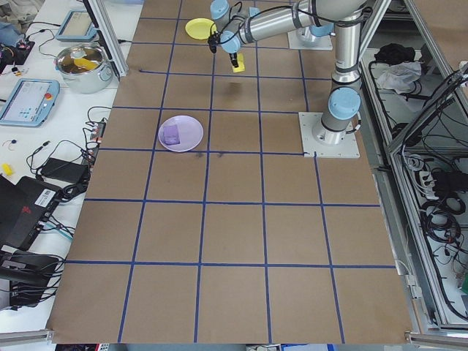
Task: Sort blocks by color into plates
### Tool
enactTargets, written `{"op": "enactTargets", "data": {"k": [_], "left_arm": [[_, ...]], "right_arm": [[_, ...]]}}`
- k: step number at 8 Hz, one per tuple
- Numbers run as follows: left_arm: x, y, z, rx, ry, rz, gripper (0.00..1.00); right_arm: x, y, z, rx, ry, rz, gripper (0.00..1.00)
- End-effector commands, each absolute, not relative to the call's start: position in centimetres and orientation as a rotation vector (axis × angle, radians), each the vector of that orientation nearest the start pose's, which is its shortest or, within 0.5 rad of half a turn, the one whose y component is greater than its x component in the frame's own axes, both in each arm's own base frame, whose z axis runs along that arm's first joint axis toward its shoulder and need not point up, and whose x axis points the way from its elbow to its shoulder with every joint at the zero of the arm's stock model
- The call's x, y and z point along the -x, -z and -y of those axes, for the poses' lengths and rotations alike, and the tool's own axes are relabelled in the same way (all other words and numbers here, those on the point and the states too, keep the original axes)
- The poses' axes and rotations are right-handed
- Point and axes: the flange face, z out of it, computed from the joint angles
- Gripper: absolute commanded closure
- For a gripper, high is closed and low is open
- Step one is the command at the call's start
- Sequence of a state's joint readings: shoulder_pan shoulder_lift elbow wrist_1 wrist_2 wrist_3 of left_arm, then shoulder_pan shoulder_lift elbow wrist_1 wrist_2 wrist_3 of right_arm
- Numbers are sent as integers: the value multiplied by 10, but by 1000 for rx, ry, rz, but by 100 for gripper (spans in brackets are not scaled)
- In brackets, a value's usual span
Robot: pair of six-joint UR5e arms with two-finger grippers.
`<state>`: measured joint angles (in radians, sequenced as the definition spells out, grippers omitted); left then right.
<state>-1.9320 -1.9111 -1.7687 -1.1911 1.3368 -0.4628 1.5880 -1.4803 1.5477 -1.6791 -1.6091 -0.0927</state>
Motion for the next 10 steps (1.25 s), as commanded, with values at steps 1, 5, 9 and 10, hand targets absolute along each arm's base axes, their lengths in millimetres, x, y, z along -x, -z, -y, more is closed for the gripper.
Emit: {"op": "enactTargets", "data": {"k": [1, 5, 9, 10], "left_arm": [[387, -201, 473, 147, -315, -3294, 64], [397, -209, 484, 150, -276, -3292, 1], [374, -248, 505, 191, -151, -3341, 0], [325, -291, 534, 183, -41, -3369, 0]], "right_arm": [[-137, -464, 532, 167, 71, -3177, 0], [-136, -472, 530, 276, 107, -3171, 0], [-136, -479, 530, 273, 154, -3175, 0], [-136, -479, 530, 260, 157, -3171, 0]]}}
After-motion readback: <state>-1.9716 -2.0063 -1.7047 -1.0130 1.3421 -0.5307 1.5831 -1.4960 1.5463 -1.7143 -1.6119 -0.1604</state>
